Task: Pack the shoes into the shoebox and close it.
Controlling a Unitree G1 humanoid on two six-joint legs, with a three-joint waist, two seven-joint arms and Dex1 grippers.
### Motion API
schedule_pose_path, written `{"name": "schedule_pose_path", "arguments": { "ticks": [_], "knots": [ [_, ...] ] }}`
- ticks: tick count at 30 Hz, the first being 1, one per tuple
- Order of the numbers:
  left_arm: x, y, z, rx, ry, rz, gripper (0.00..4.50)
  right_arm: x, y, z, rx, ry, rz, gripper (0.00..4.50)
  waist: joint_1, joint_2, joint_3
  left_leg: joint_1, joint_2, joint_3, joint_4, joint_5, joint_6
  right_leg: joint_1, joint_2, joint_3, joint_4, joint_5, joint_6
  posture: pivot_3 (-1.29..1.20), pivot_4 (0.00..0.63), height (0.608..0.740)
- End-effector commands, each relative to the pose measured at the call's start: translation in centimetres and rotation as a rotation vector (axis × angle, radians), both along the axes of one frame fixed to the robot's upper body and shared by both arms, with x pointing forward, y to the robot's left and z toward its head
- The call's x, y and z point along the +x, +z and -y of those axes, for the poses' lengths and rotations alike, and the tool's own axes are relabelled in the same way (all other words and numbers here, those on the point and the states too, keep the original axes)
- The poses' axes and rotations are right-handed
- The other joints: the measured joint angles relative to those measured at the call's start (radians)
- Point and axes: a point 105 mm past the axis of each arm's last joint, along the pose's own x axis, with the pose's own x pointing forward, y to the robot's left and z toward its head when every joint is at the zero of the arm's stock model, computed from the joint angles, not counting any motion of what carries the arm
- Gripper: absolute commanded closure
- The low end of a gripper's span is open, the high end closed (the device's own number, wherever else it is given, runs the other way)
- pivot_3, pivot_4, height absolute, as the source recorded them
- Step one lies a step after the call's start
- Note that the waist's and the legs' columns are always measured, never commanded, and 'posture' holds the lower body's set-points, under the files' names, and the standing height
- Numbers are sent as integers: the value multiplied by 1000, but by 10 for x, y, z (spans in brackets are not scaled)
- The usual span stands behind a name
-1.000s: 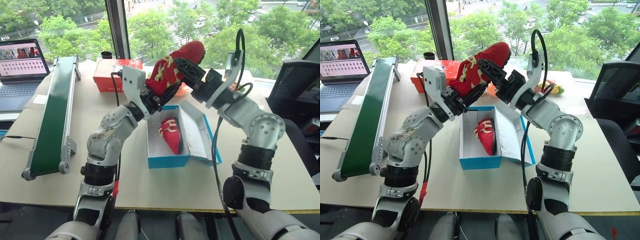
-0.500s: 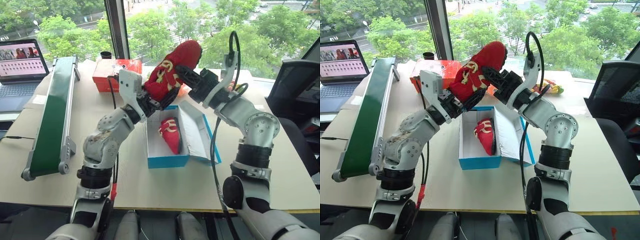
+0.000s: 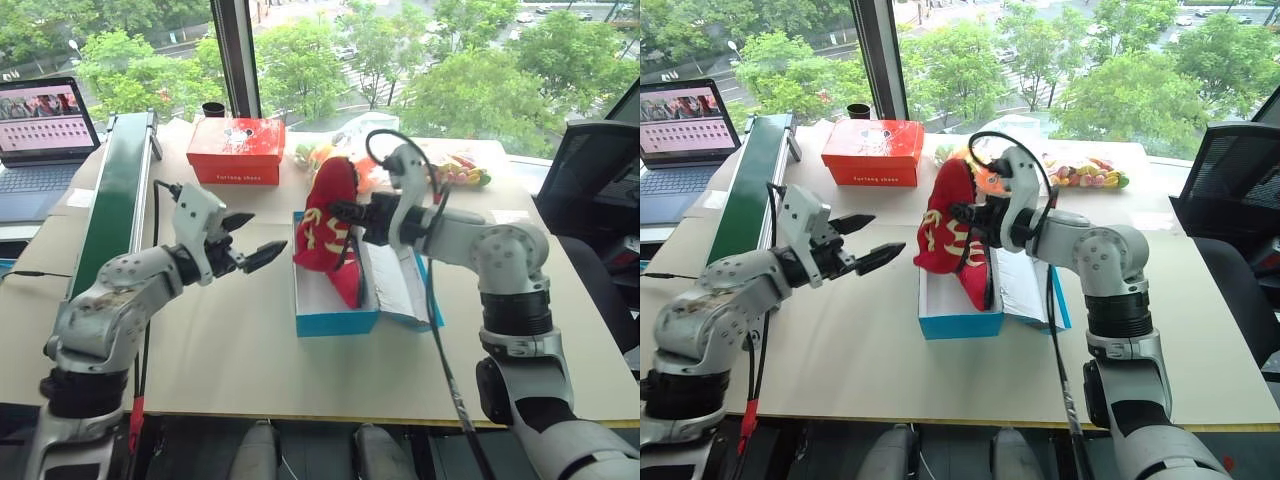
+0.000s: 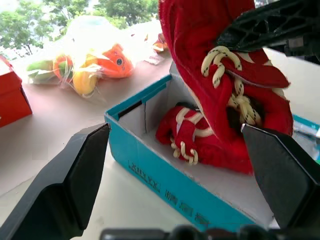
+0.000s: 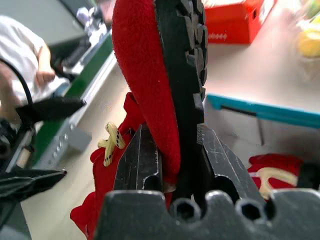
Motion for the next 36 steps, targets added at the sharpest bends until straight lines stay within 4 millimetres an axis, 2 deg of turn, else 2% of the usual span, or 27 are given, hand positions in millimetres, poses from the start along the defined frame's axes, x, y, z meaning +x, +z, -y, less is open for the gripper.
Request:
{"name": "schedule_pose_path", "arguments": {
  "ticks": [1,6,11,16,21,25,27,29,30,33,36],
  "knots": [
    [-18,-11,3,110,-90,-38,0,-10,15,-7,-7,61,68,4112,-2,0,0,0,0,0,0,0,0,0,0,0,0,0,0,0,150,739],
    [-23,-12,2,106,-91,-41,0,-11,1,-5,-63,64,38,4112,0,0,0,0,1,0,0,0,0,0,0,0,0,0,0,0,150,739],
    [-28,-11,5,95,-99,-42,0,-13,-3,-8,-59,98,3,4112,0,0,0,0,1,1,0,0,0,0,0,0,0,0,0,0,150,739],
    [-33,-14,4,83,-69,-49,0,-18,-19,-14,-127,146,-34,4112,-3,0,0,0,1,1,0,0,0,0,0,0,0,0,0,0,150,739],
    [-43,-18,10,58,-48,-58,0,-20,-44,-19,-207,208,-86,4112,-2,0,0,0,1,1,0,0,0,0,0,0,0,0,0,0,150,739],
    [-52,-16,11,50,-31,-57,0,-14,-63,-19,-294,245,-91,4112,-2,0,0,1,1,1,1,0,0,0,0,0,0,0,0,0,150,739],
    [-54,-13,10,53,-21,-49,0,-9,-67,-19,-321,256,-78,3120,-2,0,0,1,1,1,1,0,0,0,0,0,0,0,0,0,150,739],
    [-54,-10,10,53,-14,-40,0,-4,-69,-20,-346,269,-53,2489,-1,0,0,1,1,1,1,0,0,1,0,0,0,0,0,0,150,739],
    [-54,-9,10,53,-12,-36,0,-2,-68,-21,-355,273,-37,2327,0,0,0,2,1,1,1,0,0,1,1,0,0,0,0,0,150,739],
    [-54,-7,13,50,-14,-34,0,8,-66,-22,-401,272,34,1146,1,0,0,3,1,1,2,0,0,2,1,0,0,0,-1,0,150,739],
    [-53,-7,15,52,-27,-35,0,18,-55,-26,-465,281,149,215,0,0,0,3,1,1,2,0,0,2,1,0,1,0,-1,0,150,739]
  ]
}}
